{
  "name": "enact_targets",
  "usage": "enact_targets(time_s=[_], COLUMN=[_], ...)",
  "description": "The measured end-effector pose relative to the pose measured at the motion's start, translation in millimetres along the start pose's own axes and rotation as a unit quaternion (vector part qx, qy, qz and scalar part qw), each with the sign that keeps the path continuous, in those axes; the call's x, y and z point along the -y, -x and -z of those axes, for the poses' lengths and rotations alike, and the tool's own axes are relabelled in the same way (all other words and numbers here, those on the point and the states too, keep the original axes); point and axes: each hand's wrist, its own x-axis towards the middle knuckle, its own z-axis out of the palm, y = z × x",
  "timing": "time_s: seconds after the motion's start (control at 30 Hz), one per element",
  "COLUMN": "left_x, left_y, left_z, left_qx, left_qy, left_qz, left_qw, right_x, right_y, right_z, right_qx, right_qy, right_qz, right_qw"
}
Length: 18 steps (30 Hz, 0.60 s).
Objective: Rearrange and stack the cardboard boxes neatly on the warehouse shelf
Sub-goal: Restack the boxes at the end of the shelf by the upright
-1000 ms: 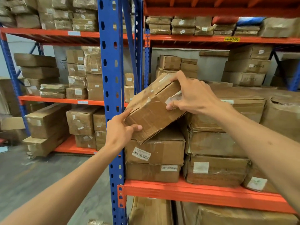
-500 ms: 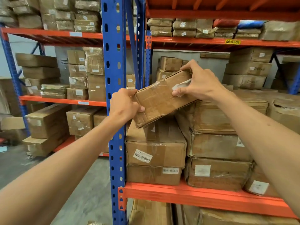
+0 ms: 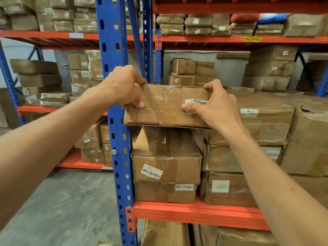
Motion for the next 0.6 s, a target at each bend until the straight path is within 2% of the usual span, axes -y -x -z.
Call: enact_targets(time_s=[0.17, 0.23, 0.3, 0.37, 0.47, 0.53, 0.6], left_x=[31, 37, 38, 37, 37, 33, 31], left_y=[47, 54, 56, 53, 41, 29, 18], left_z=[-62, -79, -90, -101, -107, -110, -116], left_qx=[-0.013, -0.009, -0.019, -0.037, -0.055, -0.012, 0.025], left_qy=[-0.009, -0.110, -0.257, -0.369, -0.458, -0.457, -0.419], left_qz=[-0.037, -0.066, -0.088, -0.102, -0.156, -0.188, -0.192], left_qw=[0.999, 0.992, 0.962, 0.923, 0.874, 0.870, 0.887], right_x=[8, 6, -2, -18, -43, -54, -58], right_y=[23, 26, 27, 23, 11, 4, 3], right_z=[-12, -22, -32, -38, -32, -30, -35], right_qx=[0.082, 0.129, 0.139, 0.134, 0.205, 0.229, 0.213], right_qy=[0.166, 0.264, 0.351, 0.378, 0.364, 0.377, 0.404], right_qz=[0.025, 0.038, 0.085, 0.164, 0.213, 0.220, 0.232], right_qw=[0.982, 0.955, 0.922, 0.901, 0.883, 0.870, 0.859])
